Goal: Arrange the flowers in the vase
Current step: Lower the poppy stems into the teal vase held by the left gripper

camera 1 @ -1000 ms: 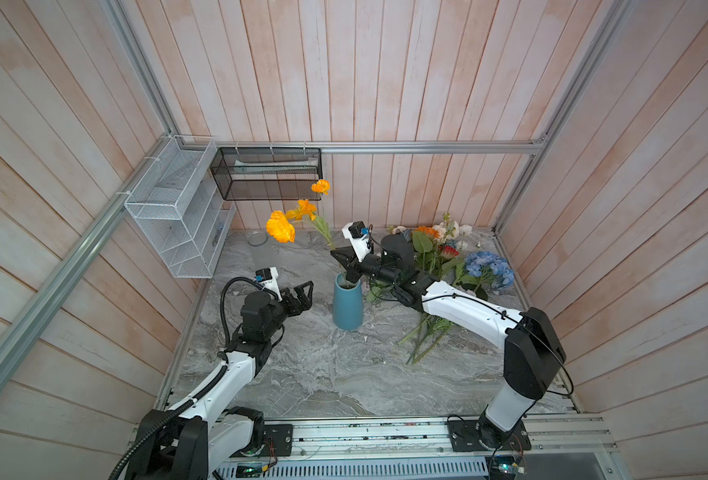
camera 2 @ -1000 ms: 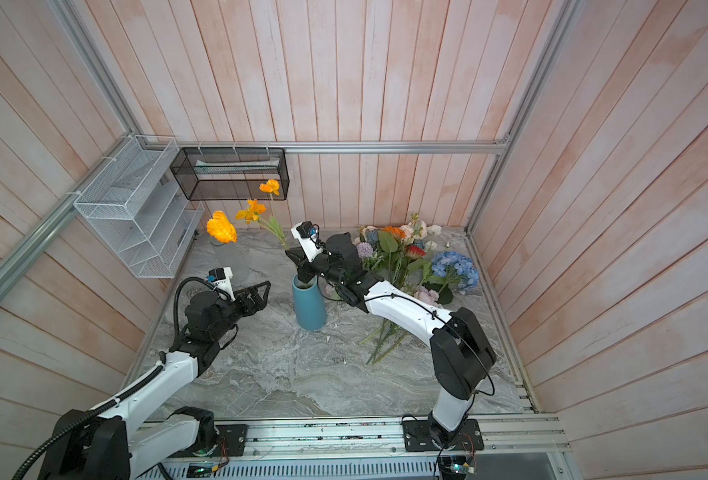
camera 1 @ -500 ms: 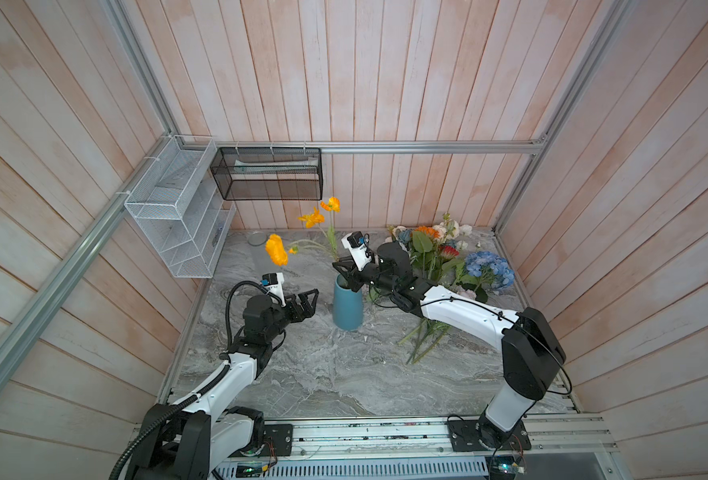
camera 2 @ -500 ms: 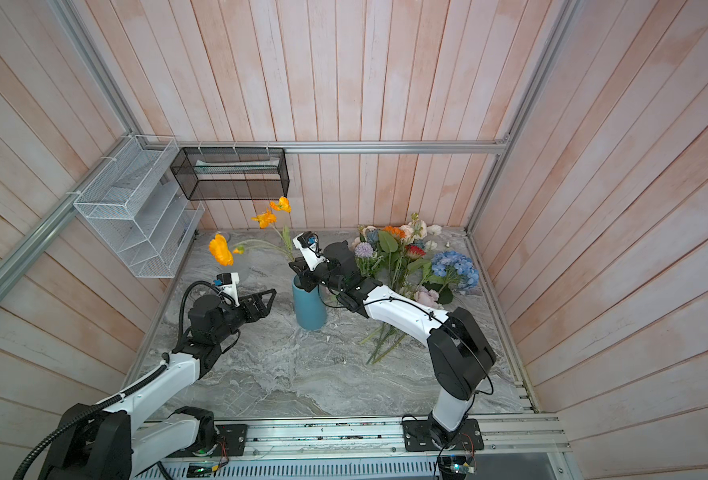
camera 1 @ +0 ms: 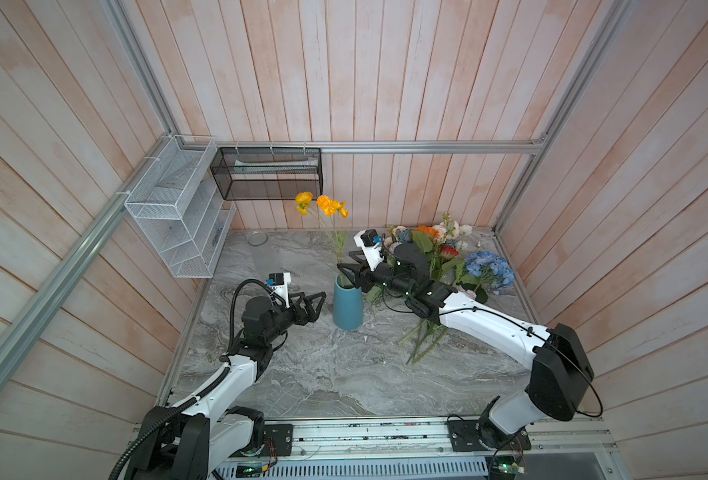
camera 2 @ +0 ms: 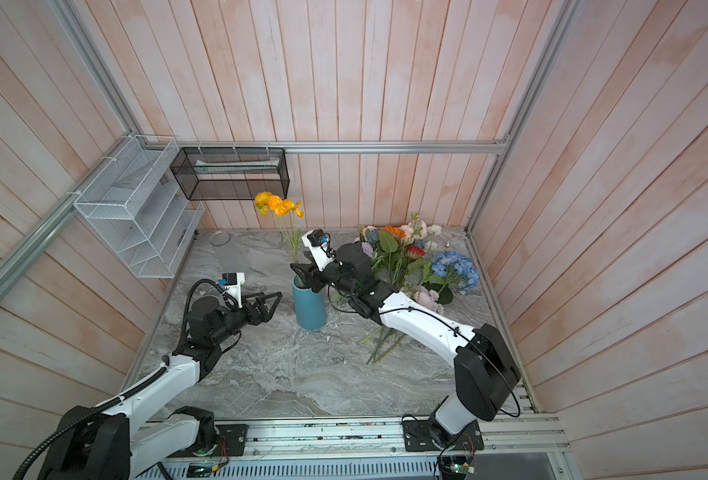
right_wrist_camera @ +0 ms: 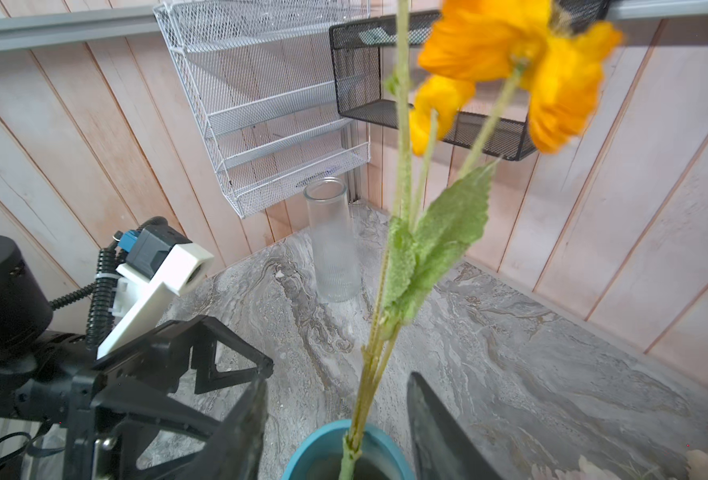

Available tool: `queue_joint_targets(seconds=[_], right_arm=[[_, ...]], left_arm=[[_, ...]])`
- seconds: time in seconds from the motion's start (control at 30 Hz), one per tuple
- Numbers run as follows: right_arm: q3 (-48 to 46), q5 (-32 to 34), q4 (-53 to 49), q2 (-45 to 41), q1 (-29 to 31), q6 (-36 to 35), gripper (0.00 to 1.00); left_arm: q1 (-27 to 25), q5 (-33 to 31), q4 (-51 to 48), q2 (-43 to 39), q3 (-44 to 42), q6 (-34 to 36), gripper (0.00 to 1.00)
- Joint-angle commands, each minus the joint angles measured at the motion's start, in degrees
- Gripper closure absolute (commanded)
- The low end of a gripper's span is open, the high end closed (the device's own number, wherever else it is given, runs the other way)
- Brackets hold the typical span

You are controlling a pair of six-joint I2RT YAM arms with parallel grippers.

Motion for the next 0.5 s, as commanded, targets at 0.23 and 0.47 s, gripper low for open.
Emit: queue_joint_targets(seconds=[0.23, 0.47], right_arm=[[-6.5, 1.9, 2.8, -8.6, -7.7, 4.1, 0.41], [-12.1, 2.7, 4.1, -13.7, -13.2, 7.2, 0.41]], left_arm=[[-3.9, 3.8, 1.5, 2.5, 8.2, 6.1, 0.0], [-4.3, 5.1, -0.2, 10.7, 17.8, 8.5, 0.0]])
